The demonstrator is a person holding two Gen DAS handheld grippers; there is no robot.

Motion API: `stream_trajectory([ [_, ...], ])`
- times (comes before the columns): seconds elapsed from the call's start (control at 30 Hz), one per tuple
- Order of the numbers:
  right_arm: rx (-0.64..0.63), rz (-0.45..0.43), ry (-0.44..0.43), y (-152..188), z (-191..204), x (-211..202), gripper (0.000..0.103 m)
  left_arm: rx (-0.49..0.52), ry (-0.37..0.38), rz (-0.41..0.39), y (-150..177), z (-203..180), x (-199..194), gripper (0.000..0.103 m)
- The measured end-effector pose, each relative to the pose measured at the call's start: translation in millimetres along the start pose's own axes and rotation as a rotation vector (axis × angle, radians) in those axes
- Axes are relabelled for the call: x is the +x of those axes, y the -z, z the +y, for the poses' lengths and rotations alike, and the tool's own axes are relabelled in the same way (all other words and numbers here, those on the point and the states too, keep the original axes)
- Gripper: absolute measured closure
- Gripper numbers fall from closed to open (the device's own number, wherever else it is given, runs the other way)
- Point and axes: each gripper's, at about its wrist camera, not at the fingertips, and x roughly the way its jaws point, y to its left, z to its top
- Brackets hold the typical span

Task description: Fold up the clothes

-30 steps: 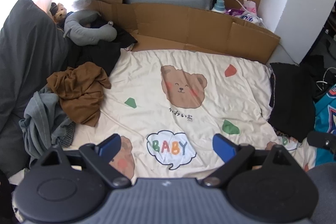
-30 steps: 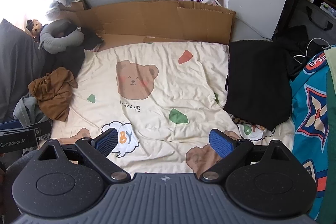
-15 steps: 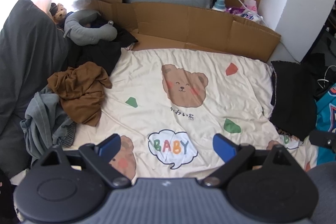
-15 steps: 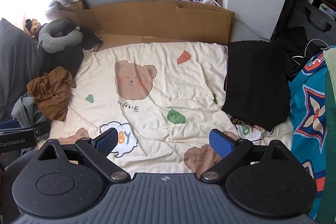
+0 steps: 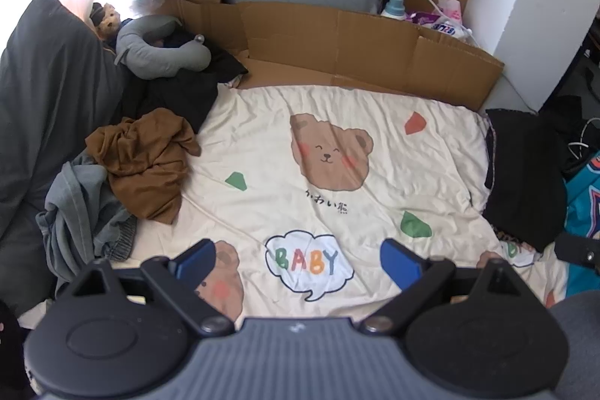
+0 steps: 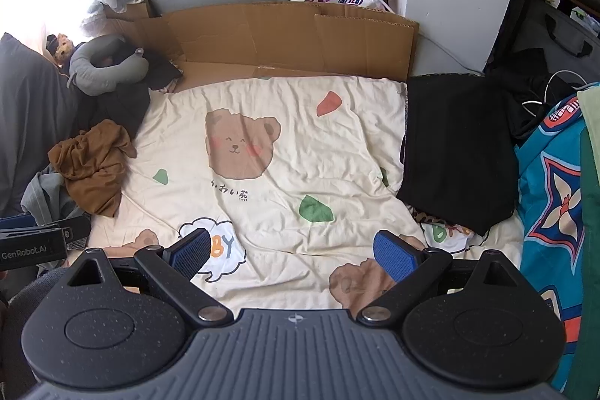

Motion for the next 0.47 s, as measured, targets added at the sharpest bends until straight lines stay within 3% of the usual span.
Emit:
stream_trajectory([
  [0.47,0.000,-0.004,-0.005,0.0,-1.8,-0.7,0.006,0.006,-0.025,-0.005,-0.3,-0.9,-0.5,0.007],
])
